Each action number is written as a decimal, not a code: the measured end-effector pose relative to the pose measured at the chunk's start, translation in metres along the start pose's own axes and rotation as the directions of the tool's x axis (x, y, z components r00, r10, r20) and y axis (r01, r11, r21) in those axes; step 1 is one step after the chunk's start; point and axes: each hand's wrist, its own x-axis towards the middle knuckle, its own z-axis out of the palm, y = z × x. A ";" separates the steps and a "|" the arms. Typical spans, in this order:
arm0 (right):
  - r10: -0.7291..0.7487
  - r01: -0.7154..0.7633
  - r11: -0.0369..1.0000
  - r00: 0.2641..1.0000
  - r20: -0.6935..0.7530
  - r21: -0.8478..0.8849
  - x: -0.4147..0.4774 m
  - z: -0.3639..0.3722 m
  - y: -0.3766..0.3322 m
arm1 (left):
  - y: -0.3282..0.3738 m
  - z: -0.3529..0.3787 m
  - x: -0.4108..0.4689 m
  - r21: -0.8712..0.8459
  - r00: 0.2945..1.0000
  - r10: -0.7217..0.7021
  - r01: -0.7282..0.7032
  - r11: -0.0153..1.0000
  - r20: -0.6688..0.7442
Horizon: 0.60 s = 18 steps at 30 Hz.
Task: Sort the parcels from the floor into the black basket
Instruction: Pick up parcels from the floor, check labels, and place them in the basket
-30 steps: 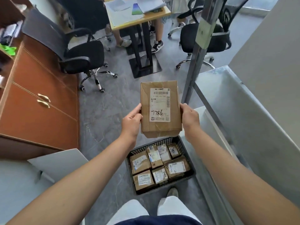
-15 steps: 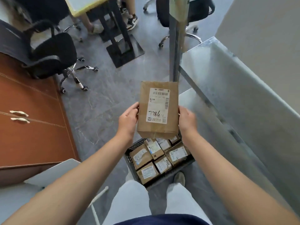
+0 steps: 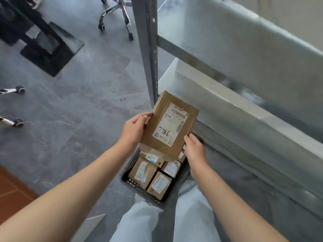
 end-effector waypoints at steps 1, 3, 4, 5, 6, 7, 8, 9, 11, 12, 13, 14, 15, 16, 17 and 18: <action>0.034 -0.033 0.999 0.999 -0.019 0.021 0.008 0.004 0.015 | -0.007 0.001 0.008 0.042 0.999 -0.005 0.004 0.999 0.032; 0.066 -0.063 0.995 0.997 -0.048 0.076 0.027 0.011 0.043 | -0.026 0.003 0.028 0.081 0.994 -0.019 0.010 0.997 0.106; 0.070 -0.064 0.993 0.996 -0.058 0.098 0.038 0.013 0.055 | -0.037 0.005 0.040 0.094 0.990 -0.029 0.016 0.995 0.140; 0.071 -0.063 0.991 0.995 -0.066 0.116 0.049 0.016 0.064 | -0.051 0.006 0.053 0.106 0.985 -0.034 0.016 0.994 0.170; 0.076 -0.064 0.988 0.994 -0.078 0.142 0.062 0.019 0.074 | -0.065 0.008 0.067 0.109 0.981 -0.038 0.017 0.994 0.190; 0.083 -0.065 0.982 0.992 -0.095 0.176 0.074 0.023 0.082 | -0.080 0.010 0.082 0.110 0.979 -0.043 0.022 0.994 0.198; 0.093 -0.066 0.977 0.988 -0.123 0.202 0.089 0.027 0.093 | -0.096 0.012 0.097 0.108 0.979 -0.051 0.030 0.994 0.199; 0.097 -0.064 0.974 0.984 -0.147 0.219 0.104 0.031 0.104 | -0.113 0.014 0.112 0.108 0.979 -0.058 0.037 0.993 0.197; 0.096 -0.055 0.975 0.979 -0.182 0.216 0.137 0.039 0.131 | -0.148 0.019 0.141 0.121 0.981 -0.065 0.043 0.992 0.181; 0.093 -0.052 0.976 0.978 -0.189 0.211 0.153 0.043 0.143 | -0.166 0.022 0.155 0.123 0.983 -0.059 0.038 0.992 0.172; 0.090 -0.051 0.978 0.978 -0.190 0.201 0.169 0.047 0.155 | -0.184 0.024 0.169 0.119 0.986 -0.049 0.030 0.992 0.159; 0.080 -0.043 0.980 0.979 -0.189 0.195 0.185 0.052 0.166 | -0.201 0.027 0.183 0.115 0.989 -0.036 0.019 0.993 0.141; 0.068 -0.033 0.982 0.981 -0.184 0.187 0.200 0.056 0.176 | -0.216 0.029 0.197 0.115 0.992 -0.026 0.012 0.993 0.121; 0.067 -0.035 0.983 0.982 -0.176 0.180 0.214 0.061 0.186 | -0.231 0.031 0.209 0.114 0.995 -0.021 0.009 0.993 0.102; 0.069 -0.041 0.985 0.983 -0.170 0.166 0.228 0.066 0.196 | -0.246 0.033 0.221 0.116 0.996 -0.016 0.006 0.993 0.087; 0.067 -0.042 0.988 0.984 -0.167 0.151 0.240 0.070 0.207 | -0.259 0.034 0.231 0.126 0.997 -0.010 0.000 0.992 0.080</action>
